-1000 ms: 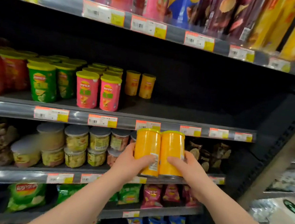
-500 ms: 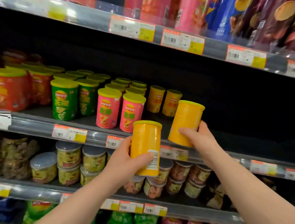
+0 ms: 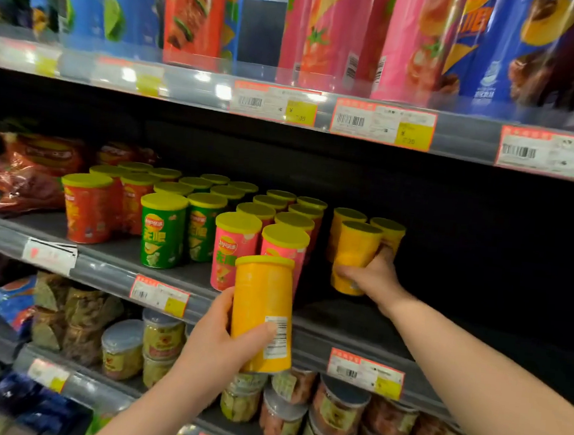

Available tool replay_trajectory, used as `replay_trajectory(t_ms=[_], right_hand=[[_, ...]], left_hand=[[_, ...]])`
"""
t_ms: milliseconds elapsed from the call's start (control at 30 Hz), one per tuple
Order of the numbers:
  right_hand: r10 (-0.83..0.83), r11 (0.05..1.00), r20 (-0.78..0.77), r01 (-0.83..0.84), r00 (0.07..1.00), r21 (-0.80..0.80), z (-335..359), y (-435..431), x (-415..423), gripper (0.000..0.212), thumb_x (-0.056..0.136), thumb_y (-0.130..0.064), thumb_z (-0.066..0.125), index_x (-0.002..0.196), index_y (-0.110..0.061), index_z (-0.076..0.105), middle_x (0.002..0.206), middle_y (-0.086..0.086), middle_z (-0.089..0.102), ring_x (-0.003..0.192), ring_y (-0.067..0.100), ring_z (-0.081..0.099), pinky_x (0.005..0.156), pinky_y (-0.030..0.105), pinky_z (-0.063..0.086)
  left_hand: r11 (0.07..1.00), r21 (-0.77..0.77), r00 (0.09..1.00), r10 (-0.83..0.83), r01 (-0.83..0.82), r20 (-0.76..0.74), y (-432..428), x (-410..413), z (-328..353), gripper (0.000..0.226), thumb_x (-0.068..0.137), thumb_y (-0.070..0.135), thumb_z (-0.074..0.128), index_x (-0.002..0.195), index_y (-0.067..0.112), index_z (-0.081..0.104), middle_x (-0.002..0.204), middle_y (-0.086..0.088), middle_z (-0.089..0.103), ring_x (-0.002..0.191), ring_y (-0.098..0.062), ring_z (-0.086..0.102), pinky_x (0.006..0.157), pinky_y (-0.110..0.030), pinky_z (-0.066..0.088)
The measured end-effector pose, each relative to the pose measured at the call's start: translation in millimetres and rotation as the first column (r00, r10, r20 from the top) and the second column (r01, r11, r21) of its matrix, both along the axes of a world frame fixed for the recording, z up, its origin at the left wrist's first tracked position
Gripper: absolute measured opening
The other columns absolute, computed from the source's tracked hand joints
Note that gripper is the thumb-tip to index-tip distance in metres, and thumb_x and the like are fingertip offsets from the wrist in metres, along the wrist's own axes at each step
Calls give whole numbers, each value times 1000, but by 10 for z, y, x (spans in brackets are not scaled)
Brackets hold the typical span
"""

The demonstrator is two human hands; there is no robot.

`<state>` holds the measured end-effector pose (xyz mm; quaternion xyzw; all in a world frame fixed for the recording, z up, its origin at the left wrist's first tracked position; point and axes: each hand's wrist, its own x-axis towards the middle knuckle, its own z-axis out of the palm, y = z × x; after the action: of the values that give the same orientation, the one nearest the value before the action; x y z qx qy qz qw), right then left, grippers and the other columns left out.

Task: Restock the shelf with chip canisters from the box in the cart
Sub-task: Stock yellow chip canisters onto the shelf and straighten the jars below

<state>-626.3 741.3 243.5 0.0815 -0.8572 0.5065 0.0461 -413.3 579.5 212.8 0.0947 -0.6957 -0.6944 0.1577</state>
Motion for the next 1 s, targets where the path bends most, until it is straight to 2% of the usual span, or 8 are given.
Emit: replay_trajectory(t_ms=[200, 333, 467, 533, 633, 767, 900, 1000], right_hand=[[34, 999, 89, -35, 995, 8, -120, -123, -305, 108, 70, -28, 82, 147, -11, 8, 143, 15, 40, 127, 33, 45, 104, 40, 40], [127, 985, 127, -140, 984, 99, -137, -27, -425, 91, 84, -13, 66, 150, -10, 4, 146, 15, 35, 129, 31, 41, 91, 28, 38], [149, 986, 87, -155, 985, 57, -155, 18, -476, 96, 76, -20, 78, 148, -12, 15, 147, 11, 36, 133, 28, 39, 101, 34, 36], [169, 984, 104, -174, 980, 40, -172, 8, -485, 95, 75, -22, 79, 147, -13, 18, 145, 11, 38, 132, 27, 41, 102, 35, 37], [209, 968, 139, -225, 968, 112, -173, 20, -487, 85, 80, -20, 74, 145, -12, 19, 142, 12, 39, 130, 28, 41, 99, 34, 37], [179, 979, 115, -188, 977, 78, -168, 11, -493, 95, 73, -23, 81, 146, -12, 21, 144, 13, 40, 130, 29, 42, 103, 38, 40], [217, 964, 137, -234, 967, 124, -158, -12, -487, 87, 81, -18, 73, 147, -12, 17, 144, 13, 37, 130, 29, 41, 98, 33, 37], [178, 974, 120, -192, 977, 120, -173, -17, -496, 89, 80, -16, 74, 148, -9, 16, 147, 13, 35, 133, 30, 38, 101, 34, 36]], left_hand=[[999, 11, 999, 36, -36, 13, 111, -74, 23, 62, 52, 55, 80, 101, 51, 42, 107, 11, 66, 91, -9, 68, 82, -38, 56], [998, 0, 998, 62, -62, 1, 171, -121, 16, 54, 64, 47, 80, 101, 52, 41, 107, 12, 66, 90, -7, 67, 78, -33, 55], [997, -25, 997, 72, -72, -10, 247, -175, 24, 38, 79, 32, 73, 98, 48, 44, 101, 12, 65, 84, -4, 67, 70, -25, 53], [998, -28, 998, 63, -63, -6, 274, -194, 39, 41, 70, 41, 75, 100, 46, 46, 100, 13, 67, 81, -4, 68, 70, -26, 54], [998, -29, 998, 60, -60, 0, 277, -219, 40, 46, 59, 42, 69, 100, 45, 48, 97, 12, 68, 80, -3, 69, 72, -29, 56], [998, -18, 998, 58, -58, -7, 300, -243, 44, 46, 60, 42, 70, 100, 44, 48, 97, 11, 68, 79, -4, 69, 69, -28, 56], [997, -3, 997, 71, -71, -8, 312, -256, 31, 38, 76, 35, 76, 100, 45, 48, 98, 10, 68, 79, -6, 69, 68, -27, 55], [996, -19, 996, 91, -92, -3, 292, -259, 6, 38, 75, 35, 75, 99, 45, 48, 98, 10, 68, 80, -7, 69, 70, -28, 55]])
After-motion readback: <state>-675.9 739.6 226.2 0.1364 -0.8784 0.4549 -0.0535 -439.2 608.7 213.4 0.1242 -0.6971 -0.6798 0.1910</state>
